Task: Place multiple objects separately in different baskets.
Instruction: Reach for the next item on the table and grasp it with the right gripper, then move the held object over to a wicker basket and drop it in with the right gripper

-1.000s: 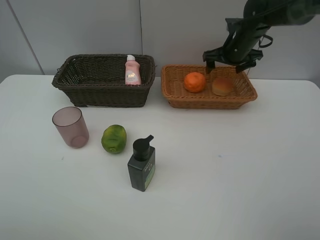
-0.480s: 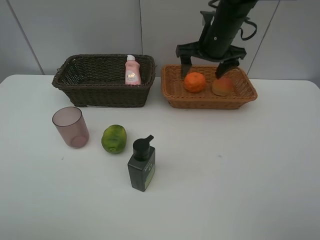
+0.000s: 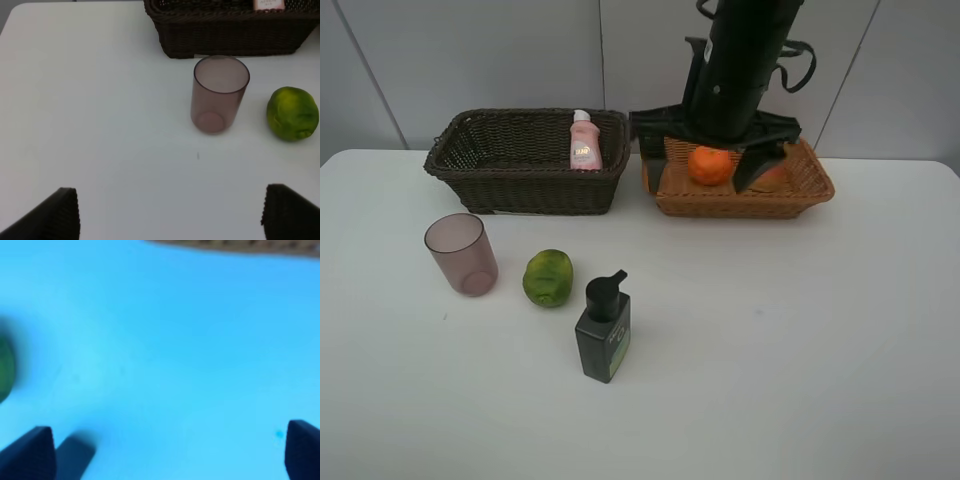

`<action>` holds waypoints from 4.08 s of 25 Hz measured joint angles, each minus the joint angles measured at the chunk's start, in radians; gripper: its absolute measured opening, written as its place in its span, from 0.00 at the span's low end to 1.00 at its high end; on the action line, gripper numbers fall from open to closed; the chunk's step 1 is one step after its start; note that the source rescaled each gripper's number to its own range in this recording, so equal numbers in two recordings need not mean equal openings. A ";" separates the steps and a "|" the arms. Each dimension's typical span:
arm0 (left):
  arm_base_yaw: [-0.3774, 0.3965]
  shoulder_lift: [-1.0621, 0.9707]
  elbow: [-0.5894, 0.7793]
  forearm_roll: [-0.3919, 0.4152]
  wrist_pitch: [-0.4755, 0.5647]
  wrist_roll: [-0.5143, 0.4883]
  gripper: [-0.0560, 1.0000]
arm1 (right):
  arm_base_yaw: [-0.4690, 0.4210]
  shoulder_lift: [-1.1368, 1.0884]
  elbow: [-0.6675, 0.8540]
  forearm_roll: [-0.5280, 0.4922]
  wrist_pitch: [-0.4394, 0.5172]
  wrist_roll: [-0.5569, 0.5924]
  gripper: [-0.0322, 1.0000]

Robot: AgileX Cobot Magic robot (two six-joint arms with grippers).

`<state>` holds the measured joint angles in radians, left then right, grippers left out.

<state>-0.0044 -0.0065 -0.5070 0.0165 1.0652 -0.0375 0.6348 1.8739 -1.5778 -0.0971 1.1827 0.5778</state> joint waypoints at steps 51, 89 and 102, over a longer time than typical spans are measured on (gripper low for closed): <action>0.000 0.000 0.000 0.000 0.000 0.000 0.95 | 0.364 0.198 0.096 -0.089 -0.165 0.660 0.79; 0.000 0.000 0.000 0.000 0.000 0.000 0.95 | 0.277 0.019 -0.038 -0.067 -0.031 -0.159 0.11; 0.000 0.000 0.000 0.000 0.000 0.000 0.95 | 0.118 0.079 -0.229 -0.064 -0.375 -0.387 0.11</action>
<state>-0.0044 -0.0065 -0.5070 0.0165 1.0652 -0.0375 0.7525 1.9524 -1.8072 -0.1612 0.8080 0.1903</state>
